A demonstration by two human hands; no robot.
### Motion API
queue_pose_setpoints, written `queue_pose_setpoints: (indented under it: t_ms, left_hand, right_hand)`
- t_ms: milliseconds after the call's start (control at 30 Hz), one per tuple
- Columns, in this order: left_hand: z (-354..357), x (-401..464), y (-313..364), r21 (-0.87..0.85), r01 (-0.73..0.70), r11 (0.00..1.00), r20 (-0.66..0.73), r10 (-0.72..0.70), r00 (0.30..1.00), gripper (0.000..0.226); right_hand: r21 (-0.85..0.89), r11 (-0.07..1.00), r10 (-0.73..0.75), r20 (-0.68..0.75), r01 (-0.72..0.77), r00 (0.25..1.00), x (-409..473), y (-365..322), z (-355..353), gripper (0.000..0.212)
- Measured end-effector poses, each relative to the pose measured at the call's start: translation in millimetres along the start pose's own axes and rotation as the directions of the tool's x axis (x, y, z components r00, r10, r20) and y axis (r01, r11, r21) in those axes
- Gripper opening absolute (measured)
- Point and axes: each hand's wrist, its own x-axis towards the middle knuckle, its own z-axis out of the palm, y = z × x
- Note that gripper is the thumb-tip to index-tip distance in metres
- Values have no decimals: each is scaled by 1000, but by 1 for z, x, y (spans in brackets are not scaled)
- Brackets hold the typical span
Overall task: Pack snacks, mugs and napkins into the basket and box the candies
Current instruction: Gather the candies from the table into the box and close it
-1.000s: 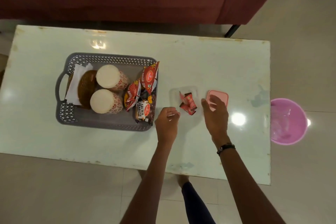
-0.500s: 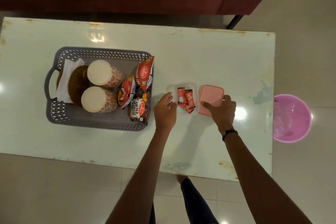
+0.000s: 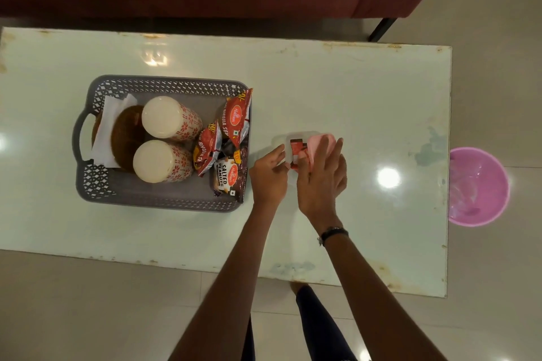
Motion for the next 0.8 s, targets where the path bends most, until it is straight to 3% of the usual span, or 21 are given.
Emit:
queue_pose_setpoints:
  t_ms: [133, 300, 467, 600, 667, 733, 800]
  left_hand:
    - [-1, 2, -5, -6, 4, 1000, 4, -4, 1000, 39]
    - [-4, 4, -7, -40, 43, 998, 38, -42, 998, 41]
    - [-6, 1, -5, -194, 168, 966, 100, -151, 983, 37]
    - [-2, 4, -6, -196, 165, 967, 107, -146, 983, 38]
    - [2, 4, -4, -136, 133, 982, 96, -121, 988, 37]
    - [8, 5, -2, -86, 104, 991, 85, -97, 992, 36]
    - [13, 4, 0, -81, 113, 990, 89, -106, 990, 38]
  right_hand:
    - [-129, 992, -17, -60, 9, 998, 4, -3, 2, 63]
    - [-269, 962, -72, -98, 44, 993, 5, -9, 11, 72]
    - [-264, 962, -114, -131, 76, 985, 1, -4, 15, 64]
    - [-240, 961, -164, -93, 138, 982, 0, 3, 15, 60]
    - [-168, 967, -207, -88, 191, 974, -1, 8, 9, 61]
    - [102, 965, -225, -148, 241, 963, 1, 16, -3, 53]
    - [446, 888, -41, -165, 111, 986, 2, 26, -19, 48]
